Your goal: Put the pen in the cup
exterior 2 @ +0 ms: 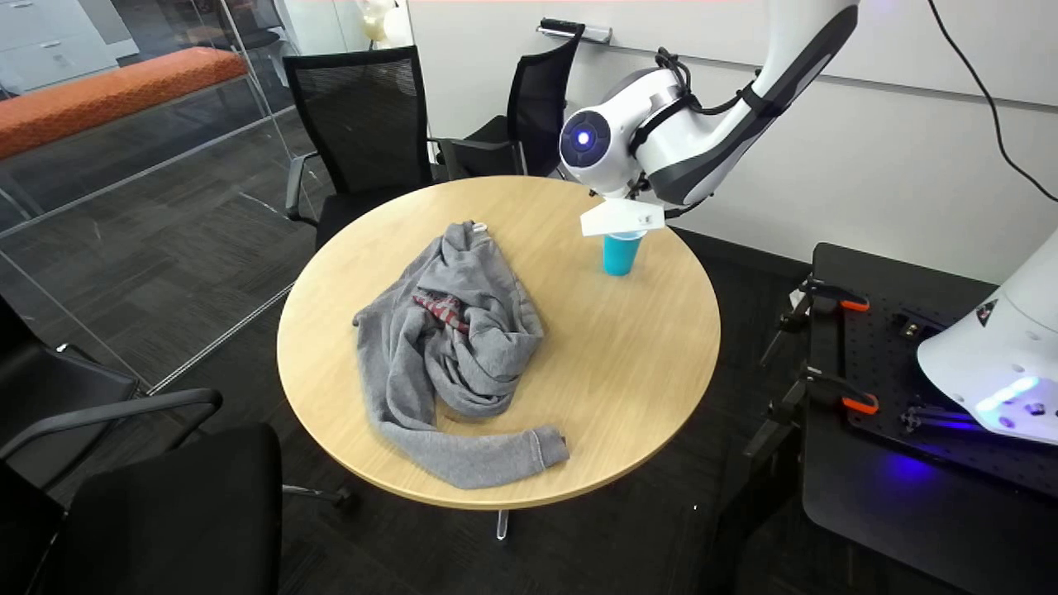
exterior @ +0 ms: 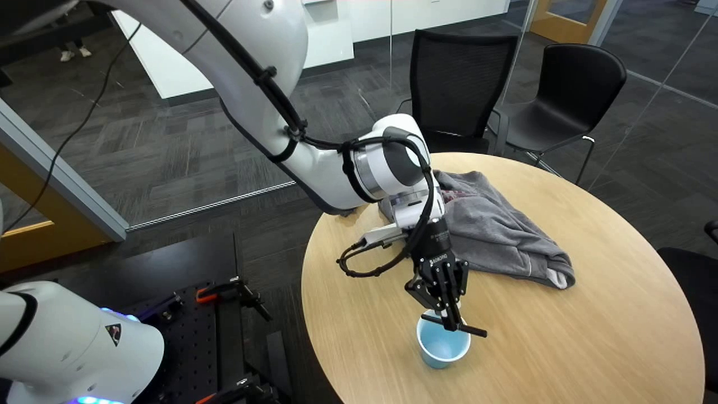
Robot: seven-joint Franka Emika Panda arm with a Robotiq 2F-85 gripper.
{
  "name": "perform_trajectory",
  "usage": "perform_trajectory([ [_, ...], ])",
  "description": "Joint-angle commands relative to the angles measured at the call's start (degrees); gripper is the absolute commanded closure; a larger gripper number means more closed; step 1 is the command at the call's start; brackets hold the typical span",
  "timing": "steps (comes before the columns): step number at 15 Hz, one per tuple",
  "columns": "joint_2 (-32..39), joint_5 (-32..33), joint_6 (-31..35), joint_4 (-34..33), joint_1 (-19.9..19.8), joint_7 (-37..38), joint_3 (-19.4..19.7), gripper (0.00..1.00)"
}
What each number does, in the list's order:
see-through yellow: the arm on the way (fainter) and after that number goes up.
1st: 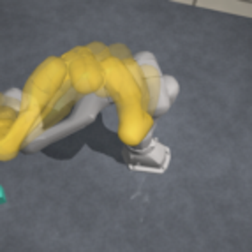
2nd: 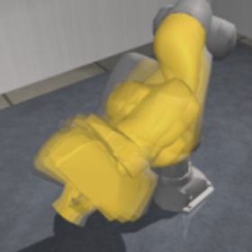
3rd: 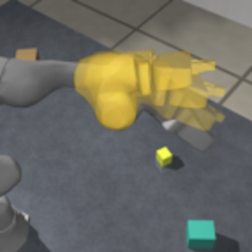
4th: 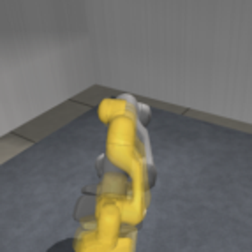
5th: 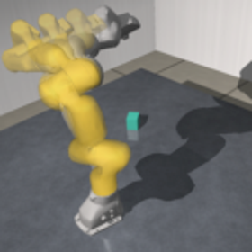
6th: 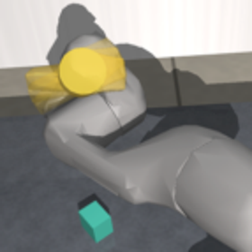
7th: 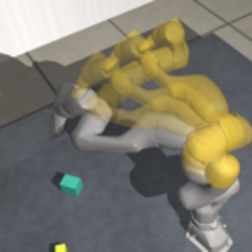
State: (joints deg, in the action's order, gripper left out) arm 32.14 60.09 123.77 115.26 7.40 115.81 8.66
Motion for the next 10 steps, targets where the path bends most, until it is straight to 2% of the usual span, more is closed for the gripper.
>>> perform_trajectory([
  [1, 2.78, 0.56, -1.50, -2.40, -1.47, 4.41, -0.91, 0.97],
  [10, 6.36, 0.37, -6.26, -5.32, -0.65, 16.26, -0.72, 0.97],
])
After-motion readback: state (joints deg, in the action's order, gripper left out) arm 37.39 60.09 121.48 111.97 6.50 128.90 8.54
